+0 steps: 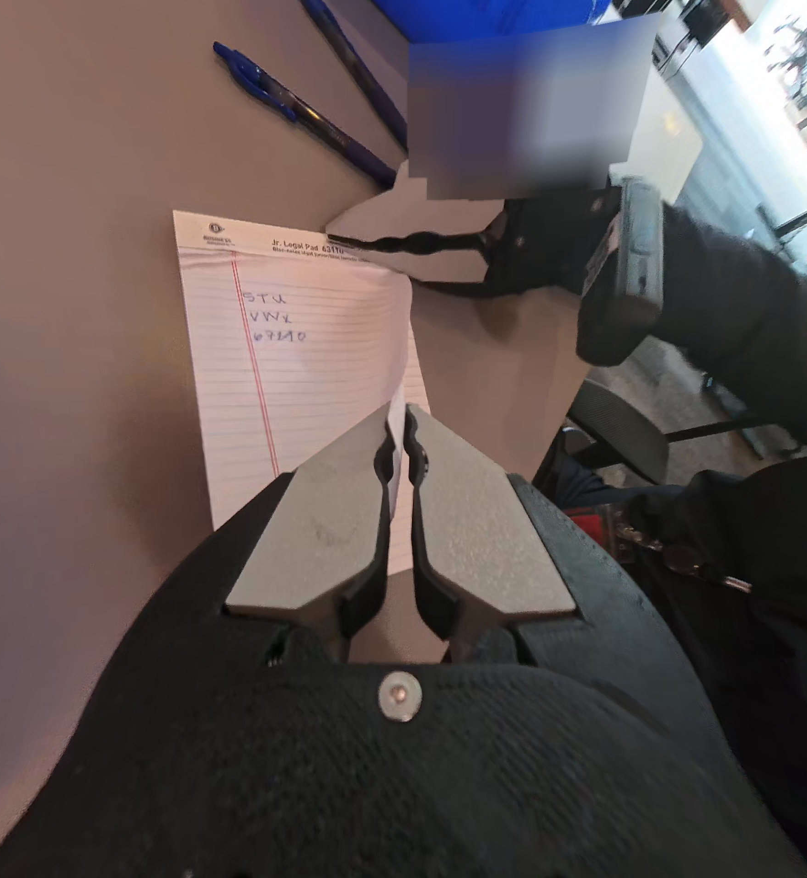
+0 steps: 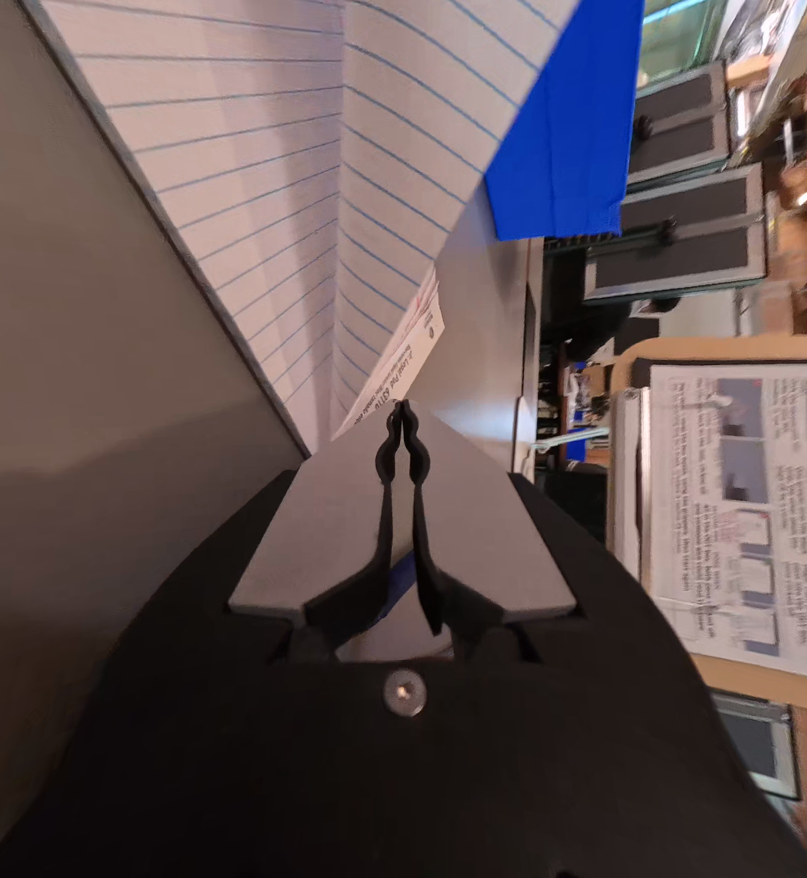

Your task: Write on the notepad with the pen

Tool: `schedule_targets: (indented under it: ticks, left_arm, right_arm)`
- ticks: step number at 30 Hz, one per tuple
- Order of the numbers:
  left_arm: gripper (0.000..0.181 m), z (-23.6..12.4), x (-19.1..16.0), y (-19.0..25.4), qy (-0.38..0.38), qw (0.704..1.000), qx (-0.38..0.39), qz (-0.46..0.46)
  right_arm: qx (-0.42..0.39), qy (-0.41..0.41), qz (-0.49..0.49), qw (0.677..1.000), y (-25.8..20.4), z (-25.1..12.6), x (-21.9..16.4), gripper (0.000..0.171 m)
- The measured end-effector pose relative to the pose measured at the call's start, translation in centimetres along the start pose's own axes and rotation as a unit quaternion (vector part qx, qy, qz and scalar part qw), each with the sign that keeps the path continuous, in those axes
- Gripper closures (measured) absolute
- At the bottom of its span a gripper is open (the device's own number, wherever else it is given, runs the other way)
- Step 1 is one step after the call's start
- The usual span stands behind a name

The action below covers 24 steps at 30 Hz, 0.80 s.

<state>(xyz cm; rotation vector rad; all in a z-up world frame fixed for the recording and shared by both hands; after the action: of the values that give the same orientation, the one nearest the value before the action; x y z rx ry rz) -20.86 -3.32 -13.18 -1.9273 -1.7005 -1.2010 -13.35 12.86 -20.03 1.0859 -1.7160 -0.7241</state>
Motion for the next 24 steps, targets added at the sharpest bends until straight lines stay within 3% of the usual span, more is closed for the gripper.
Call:
schedule_targets:
  ticks: [11, 24]
  left_arm:
    - [0.181, -0.5, -0.2, -1.6, 0.034, 0.999, 0.016, -0.017]
    - [0.181, -0.6, -0.7, -2.9, 0.128, 0.988, -0.036, -0.083]
  right_arm:
    - [-0.019, 0.039, -0.067, 0.997, -0.7, -0.5, 0.4, 0.171]
    - [0.006, 0.065, -0.040, 0.997, -0.7, -0.8, 0.0, 0.171]
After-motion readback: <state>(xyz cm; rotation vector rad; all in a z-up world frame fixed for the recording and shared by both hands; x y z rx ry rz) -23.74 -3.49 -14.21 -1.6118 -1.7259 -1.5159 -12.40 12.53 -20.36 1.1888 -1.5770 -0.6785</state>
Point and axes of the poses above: each gripper's, where its closed fingertips meet, z out along the fingers, x out of its top, y = z × x across the jaws, the point moved 7 cm from there along -z, back along the fingers, and after that the axes turned 12 degrees about z, right-handed, at the moved point
